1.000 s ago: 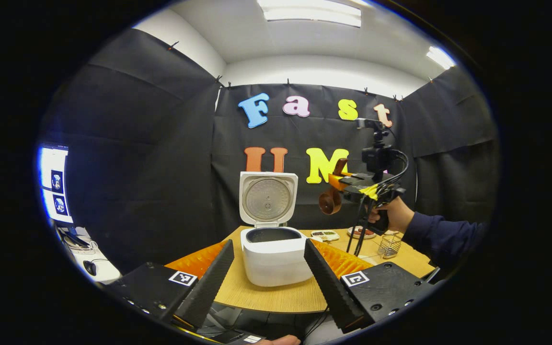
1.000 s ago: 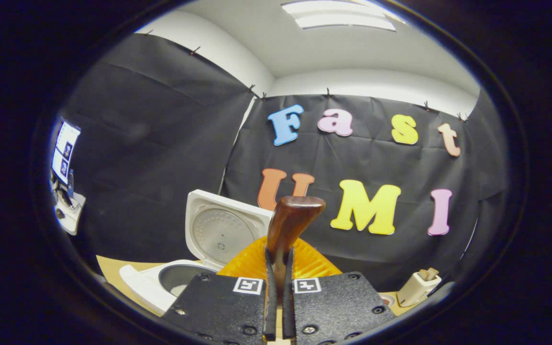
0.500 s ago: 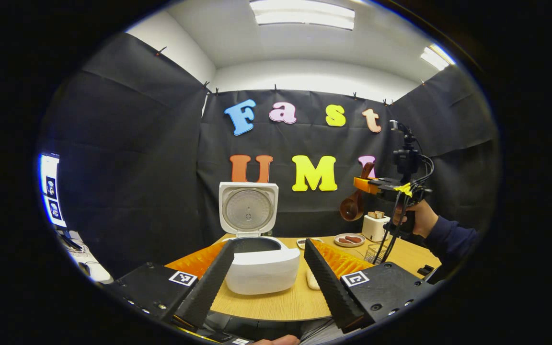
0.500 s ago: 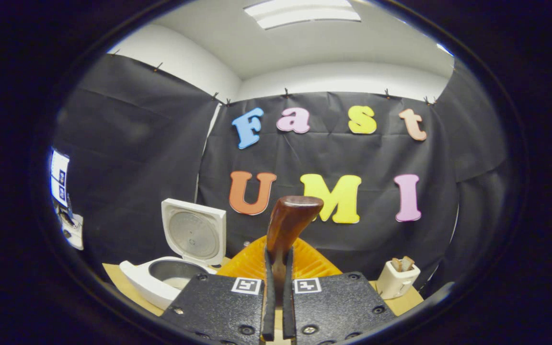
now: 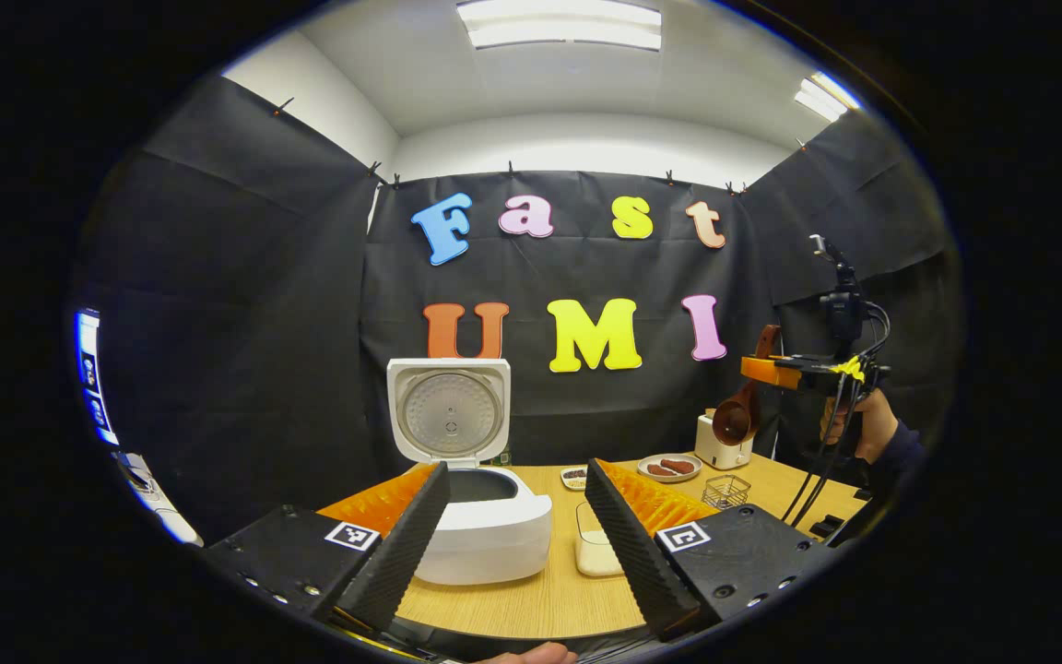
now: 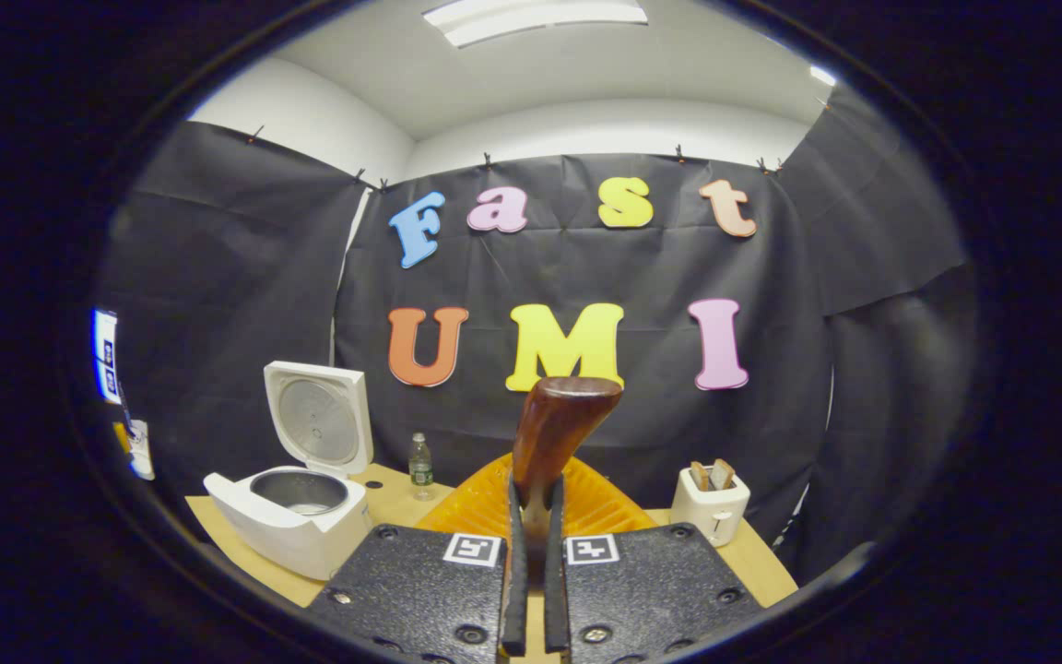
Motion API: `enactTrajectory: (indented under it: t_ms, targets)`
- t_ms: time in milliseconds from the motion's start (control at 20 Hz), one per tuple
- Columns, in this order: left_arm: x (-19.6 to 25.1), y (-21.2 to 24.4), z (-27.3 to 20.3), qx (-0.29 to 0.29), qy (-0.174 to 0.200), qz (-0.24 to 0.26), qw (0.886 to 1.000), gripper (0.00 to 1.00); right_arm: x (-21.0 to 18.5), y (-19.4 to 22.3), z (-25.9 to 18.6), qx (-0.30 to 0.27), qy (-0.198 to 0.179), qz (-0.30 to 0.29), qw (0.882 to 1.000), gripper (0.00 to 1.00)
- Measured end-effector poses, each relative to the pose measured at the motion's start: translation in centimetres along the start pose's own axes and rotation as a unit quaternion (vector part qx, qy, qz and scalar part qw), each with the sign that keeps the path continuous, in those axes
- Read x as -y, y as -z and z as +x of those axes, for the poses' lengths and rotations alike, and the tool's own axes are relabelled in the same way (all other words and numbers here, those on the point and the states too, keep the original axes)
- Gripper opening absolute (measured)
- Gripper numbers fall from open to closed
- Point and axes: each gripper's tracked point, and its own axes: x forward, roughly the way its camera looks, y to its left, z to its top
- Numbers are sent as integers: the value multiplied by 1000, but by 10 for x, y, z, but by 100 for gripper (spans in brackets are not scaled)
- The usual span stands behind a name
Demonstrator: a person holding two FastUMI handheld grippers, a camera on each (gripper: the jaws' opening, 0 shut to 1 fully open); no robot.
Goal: Close the left gripper, press the button to open the rice cooker; take a wooden spoon from the chopstick holder with the right hand, scoop a spoonful of rice and pour it into the rice cooker, then put the wooden spoon back into the chopstick holder.
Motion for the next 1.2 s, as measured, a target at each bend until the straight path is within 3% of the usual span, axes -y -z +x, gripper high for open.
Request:
enactTrajectory:
  t_ms: [250,450,1000,1200]
  targets:
    - [21,3,26,5,8,-5,1000,94,56,28,4,-30,43,55,997,13]
    - [24,7,53,11,4,-9,1000,94,93,60,23,-46,70,48,995,13]
    - [22,24,111,-18,-9,-23,1000,94,95,146,70,-111,38,130,985,16]
    - [8,20,122,-19,-27,-19,999,94,112,151,74,-109,67,130,983,24]
